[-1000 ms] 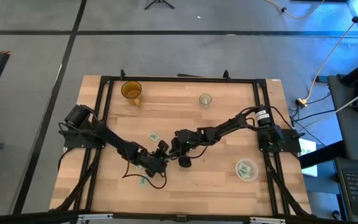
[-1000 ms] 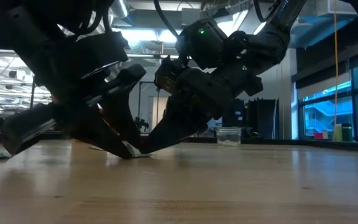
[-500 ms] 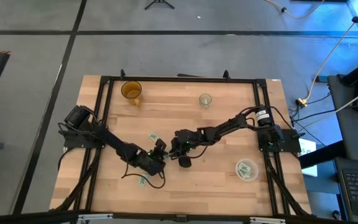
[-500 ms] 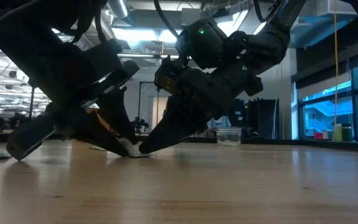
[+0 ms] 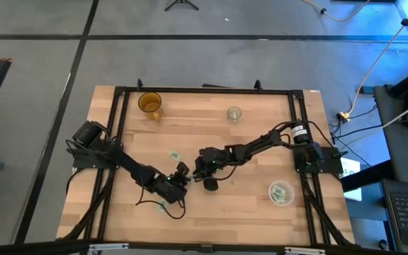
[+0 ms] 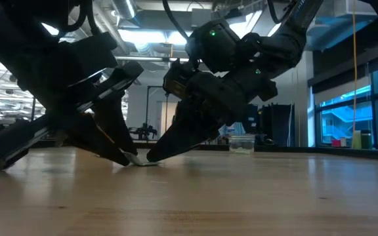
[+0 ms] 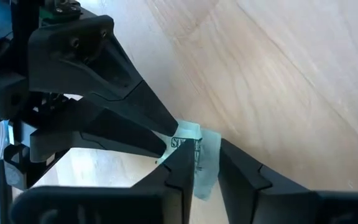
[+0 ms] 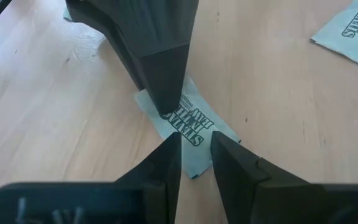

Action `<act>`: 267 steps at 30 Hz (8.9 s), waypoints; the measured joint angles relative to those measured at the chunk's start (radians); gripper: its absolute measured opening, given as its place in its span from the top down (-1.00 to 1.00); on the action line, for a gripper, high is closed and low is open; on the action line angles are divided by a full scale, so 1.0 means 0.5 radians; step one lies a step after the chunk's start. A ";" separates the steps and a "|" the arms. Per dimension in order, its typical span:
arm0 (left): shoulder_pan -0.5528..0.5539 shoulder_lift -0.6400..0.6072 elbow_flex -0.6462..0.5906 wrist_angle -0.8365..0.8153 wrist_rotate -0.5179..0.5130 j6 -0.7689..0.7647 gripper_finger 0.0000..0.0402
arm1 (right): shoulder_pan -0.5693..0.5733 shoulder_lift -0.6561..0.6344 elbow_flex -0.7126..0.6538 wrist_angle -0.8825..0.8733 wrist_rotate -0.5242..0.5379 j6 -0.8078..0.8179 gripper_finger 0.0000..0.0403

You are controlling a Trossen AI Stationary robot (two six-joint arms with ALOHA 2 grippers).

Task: Pick and place Stevia / Truvia into bins
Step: Put the stevia packet into the transparent container

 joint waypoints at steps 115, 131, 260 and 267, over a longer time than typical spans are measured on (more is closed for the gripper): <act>0.445 -0.307 0.484 0.650 0.498 -0.958 0.95 | 0.315 -1.424 0.231 -1.836 0.399 0.268 0.99; 0.448 -0.413 0.482 0.009 0.345 -0.999 0.35 | 0.361 -1.467 0.231 -2.299 0.399 0.524 0.99; -0.274 0.166 0.786 -1.647 1.075 -2.199 0.99 | 0.616 -1.577 -0.235 -1.110 1.257 0.058 0.47; -0.185 0.169 0.768 -1.560 1.108 -2.147 0.99 | 0.616 -1.577 -0.234 -1.121 1.105 0.059 0.47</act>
